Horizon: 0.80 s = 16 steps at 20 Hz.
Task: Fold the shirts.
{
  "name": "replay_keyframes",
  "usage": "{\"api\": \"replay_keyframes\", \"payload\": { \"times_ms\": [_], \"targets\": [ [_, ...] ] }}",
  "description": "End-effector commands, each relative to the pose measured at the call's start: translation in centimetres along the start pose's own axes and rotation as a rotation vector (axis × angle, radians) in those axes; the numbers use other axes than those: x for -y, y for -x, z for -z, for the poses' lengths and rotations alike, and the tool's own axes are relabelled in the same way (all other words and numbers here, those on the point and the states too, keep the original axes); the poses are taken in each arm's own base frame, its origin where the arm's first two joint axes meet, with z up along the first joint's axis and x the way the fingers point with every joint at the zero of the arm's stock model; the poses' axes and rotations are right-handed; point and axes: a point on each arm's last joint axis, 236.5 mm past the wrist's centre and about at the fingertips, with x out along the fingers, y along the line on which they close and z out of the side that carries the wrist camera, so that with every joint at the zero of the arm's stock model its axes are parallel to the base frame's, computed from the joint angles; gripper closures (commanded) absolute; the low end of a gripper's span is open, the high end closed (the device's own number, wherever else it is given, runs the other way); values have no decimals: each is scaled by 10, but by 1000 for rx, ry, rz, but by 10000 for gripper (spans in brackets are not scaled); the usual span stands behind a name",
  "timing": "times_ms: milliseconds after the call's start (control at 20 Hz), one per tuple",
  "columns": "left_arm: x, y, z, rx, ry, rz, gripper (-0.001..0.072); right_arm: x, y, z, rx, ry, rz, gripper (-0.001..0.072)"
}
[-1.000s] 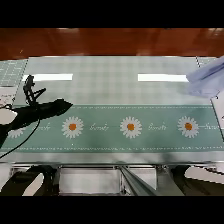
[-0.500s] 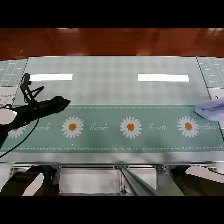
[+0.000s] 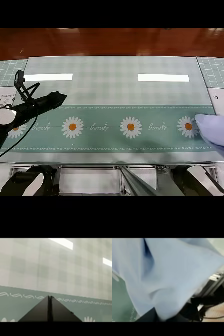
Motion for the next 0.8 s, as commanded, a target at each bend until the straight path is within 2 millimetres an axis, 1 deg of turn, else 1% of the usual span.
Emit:
{"api": "replay_keyframes", "payload": {
  "times_ms": [0, 100, 150, 200, 250, 300, 350, 400, 450, 500, 550, 600, 650, 700, 750],
  "targets": [
    [-1, 0, -5, 20, -1, -5, 684, 46, -36, 43, -94, -82, 167, 288],
    [0, 0, -7, 25, -15, -4, 685, 45, -38, 47, -97, -79, 167, 296],
    [3, 1, -12, 30, -43, 0, 685, 44, -36, 48, -97, -75, 168, 296],
    [9, 1, -20, 43, -80, 7, 684, 41, -34, 45, -84, -72, 151, 296],
    [15, 3, -33, 62, -120, 12, 684, 31, -29, 38, -50, -62, 110, 298],
    [22, 4, -51, 90, -152, 18, 685, 16, -22, 27, 0, -51, 45, 311],
    [29, 7, -71, 121, -172, 22, 685, -8, -10, 9, 64, -26, -55, 372],
    [36, 10, -93, 148, -178, 27, 685, -35, 7, -9, 128, 2, -169, 501],
    [43, 13, -114, 166, -185, 36, 685, -74, 32, -28, 205, 54, -322, 631],
    [55, 17, -134, 174, -202, 54, 685, -117, 63, -44, 300, 148, -472, 692],
    [68, 20, -152, 176, -221, 74, 685, -156, 93, -56, 395, 222, -581, 692],
    [84, 21, -168, 167, -249, 103, 685, -198, 121, -61, 484, 307, -667, 692],
    [98, 19, -180, 153, -274, 129, 686, -238, 137, -56, 532, 402, -717, 692],
    [113, 13, -190, 129, -302, 157, 686, -283, 141, -38, 541, 530, -749, 692],
    [126, 3, -192, 86, -328, 179, 686, -323, 134, -13, 520, 664, -759, 692]
  ]
}}
